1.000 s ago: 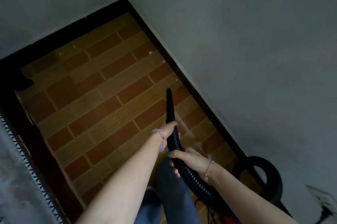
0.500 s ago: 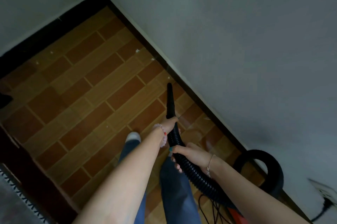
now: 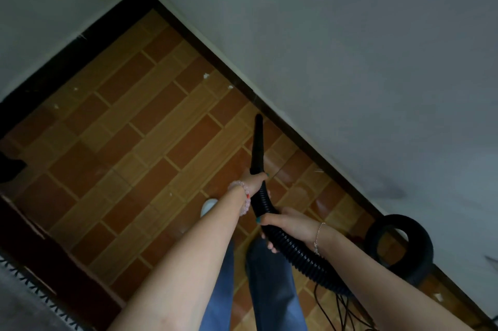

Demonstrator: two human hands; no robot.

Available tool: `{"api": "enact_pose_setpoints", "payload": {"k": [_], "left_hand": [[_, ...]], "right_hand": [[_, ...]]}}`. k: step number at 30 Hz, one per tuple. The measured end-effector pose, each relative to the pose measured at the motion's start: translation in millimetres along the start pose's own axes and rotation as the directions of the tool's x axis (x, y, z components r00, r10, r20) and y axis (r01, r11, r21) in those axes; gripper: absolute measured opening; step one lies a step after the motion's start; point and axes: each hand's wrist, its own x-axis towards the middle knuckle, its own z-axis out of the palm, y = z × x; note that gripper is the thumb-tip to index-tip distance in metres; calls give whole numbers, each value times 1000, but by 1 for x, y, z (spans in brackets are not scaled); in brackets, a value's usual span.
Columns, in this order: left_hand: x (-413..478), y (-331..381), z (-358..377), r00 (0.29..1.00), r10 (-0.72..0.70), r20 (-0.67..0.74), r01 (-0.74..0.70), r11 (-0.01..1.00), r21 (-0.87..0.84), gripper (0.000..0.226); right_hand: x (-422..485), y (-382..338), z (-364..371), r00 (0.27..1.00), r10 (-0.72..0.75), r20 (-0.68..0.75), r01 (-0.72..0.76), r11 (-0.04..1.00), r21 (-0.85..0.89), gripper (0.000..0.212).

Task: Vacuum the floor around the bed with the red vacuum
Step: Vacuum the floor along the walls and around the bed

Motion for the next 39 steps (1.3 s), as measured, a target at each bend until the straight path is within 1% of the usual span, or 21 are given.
{"api": "enact_pose_setpoints", "payload": {"k": [2,6,8,9,11,13,17,19,21,24,27,29,31,33,35,39], "left_hand": [[5,1,0,1000,-1,1,1,1000,30,58],[7,2,2,1000,-20,-11,20,999,26,60],[5,0,5,999,-17,-27,17,1000,-5,57],[4,-2,6,999,-17,-40,15,998,-53,54],[2,-6,5,996,-15,-88,3,991,-135,54],[1,-6,1,991,-14,-134,-10,984,-180,56],[3,0,-14,986,-24,-165,-17,971,-239,59],[5,5,-22,985,-2,-171,-34,977,-212,58],[9,10,-28,983,29,-183,-58,985,-159,58],[14,19,-35,980,80,-183,-105,986,-130,49],[21,31,-42,983,92,-160,-114,984,-139,49],[25,39,-45,982,95,-162,-112,989,-98,50],[28,43,-47,983,88,-158,-101,992,-74,50],[27,45,-47,985,87,-147,-102,990,-96,49],[26,46,-47,983,80,-167,-99,989,-106,49],[28,51,-56,970,91,-227,-110,991,-73,49]], "right_hand": [[2,-2,-3,1000,1,-5,-1,1000,-3,15],[1,0,-7,1000,1,-14,0,1000,21,12],[0,0,-8,1000,-1,9,0,998,61,14],[1,0,-8,1000,-4,17,3,998,55,17],[2,-1,-7,1000,-19,6,19,1000,-16,25],[5,-4,-4,999,-51,-13,49,994,-92,32],[13,-16,4,994,-103,-27,96,978,-183,33],[18,-23,5,994,-110,-28,102,977,-189,31],[22,-30,5,993,-112,-33,102,973,-207,24],[28,-40,2,993,-105,-56,91,972,-216,15],[34,-52,-3,990,-113,-84,93,971,-219,20],[36,-60,-5,989,-105,-107,79,972,-221,24],[37,-65,-7,988,-93,-120,65,973,-220,25],[36,-68,-6,989,-87,-122,60,976,-210,24],[35,-72,-4,989,-86,-123,58,974,-219,24],[40,-87,3,988,-105,-117,63,946,-318,24]]}}
